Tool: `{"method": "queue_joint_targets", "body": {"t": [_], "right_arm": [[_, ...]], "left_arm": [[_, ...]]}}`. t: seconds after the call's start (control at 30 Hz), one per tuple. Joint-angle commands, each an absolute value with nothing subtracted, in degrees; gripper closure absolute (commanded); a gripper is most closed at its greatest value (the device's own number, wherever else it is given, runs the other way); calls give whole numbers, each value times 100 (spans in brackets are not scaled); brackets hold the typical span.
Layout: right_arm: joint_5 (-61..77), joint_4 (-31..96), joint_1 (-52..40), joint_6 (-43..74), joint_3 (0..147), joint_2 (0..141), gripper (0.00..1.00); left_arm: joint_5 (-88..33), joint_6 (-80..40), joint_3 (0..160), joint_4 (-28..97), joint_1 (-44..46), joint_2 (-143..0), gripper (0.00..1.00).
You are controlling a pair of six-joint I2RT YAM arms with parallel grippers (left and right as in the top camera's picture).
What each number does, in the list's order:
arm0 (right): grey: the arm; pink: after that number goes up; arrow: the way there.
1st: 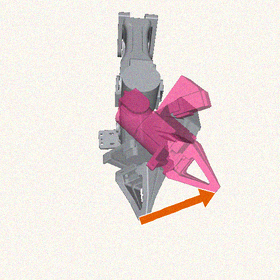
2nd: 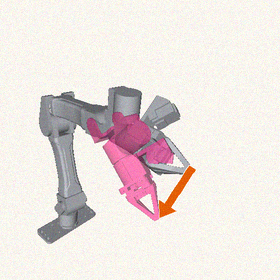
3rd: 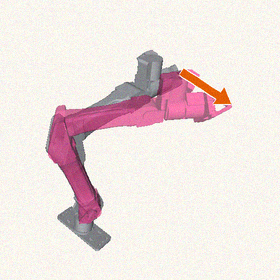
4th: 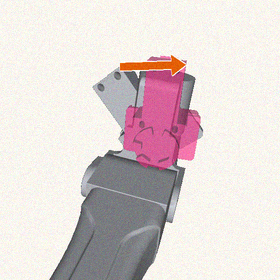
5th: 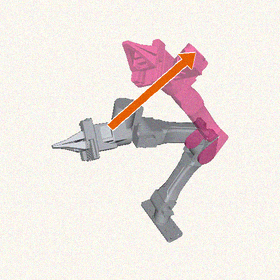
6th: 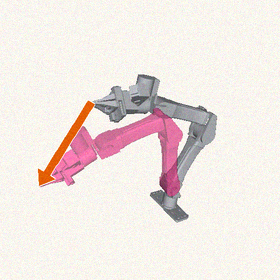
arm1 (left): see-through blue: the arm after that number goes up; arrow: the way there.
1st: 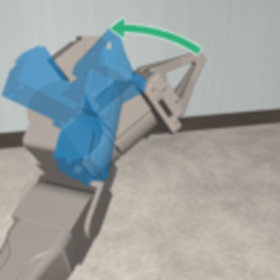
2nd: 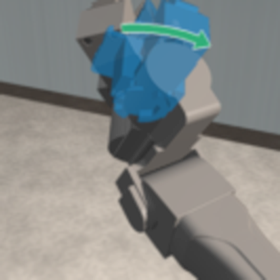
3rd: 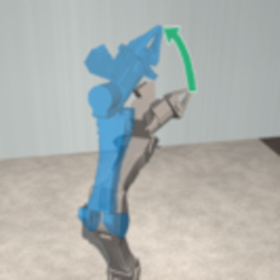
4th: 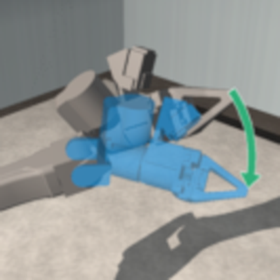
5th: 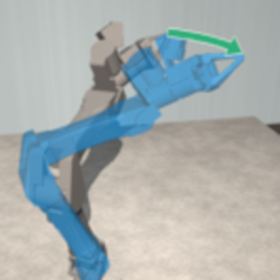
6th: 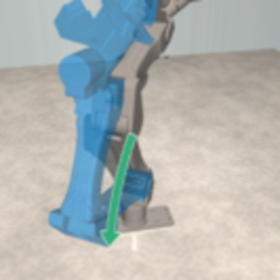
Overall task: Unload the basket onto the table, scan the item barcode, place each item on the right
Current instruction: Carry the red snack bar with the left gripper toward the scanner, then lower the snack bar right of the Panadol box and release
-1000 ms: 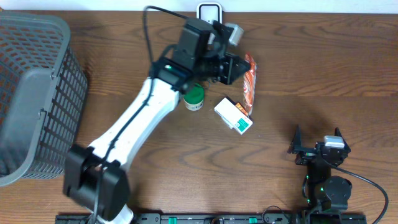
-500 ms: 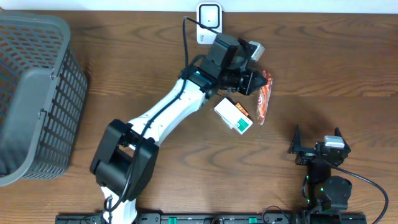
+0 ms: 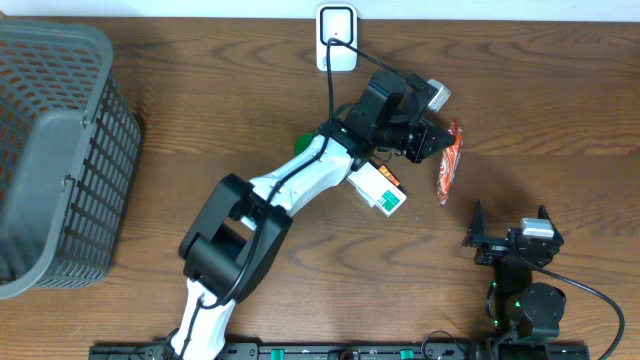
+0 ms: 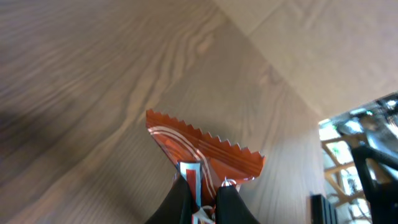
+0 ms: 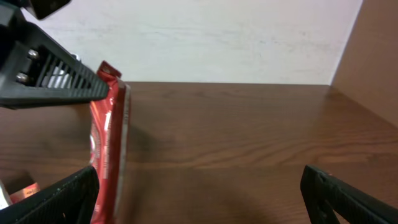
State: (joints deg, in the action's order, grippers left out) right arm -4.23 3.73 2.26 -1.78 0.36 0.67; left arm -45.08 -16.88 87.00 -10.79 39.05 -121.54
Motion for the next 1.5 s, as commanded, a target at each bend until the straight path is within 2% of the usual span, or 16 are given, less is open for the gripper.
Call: {"method": "queue_joint_targets", "body": {"t": [0.0,0.2,0.6,1.03,1.13,1.47], "right_arm": [[-401,403,172,-220,32,27,1],[-401,403,172,-220,32,27,1],[-401,403,172,-220,32,27,1],[-401,401,172,-222,32,27,1],[-401,403,172,-222,32,27,1],[-401,403,172,-222,32,27,1]], "left_arm": [[-5347,-1769,8678,-1516,3844,-12451,93],[-5693,-1833,8674,-1966,3763,-12829,93],[-5749,-1743,8468,-1962,3168,-12892,92],[-6517,-397,8158,-1959,3020,-12892,92],[-6512,-187,8158,-1959,2954,-12892,87],[-6204,47,8158,-1798,2401,-12892,85]]}}
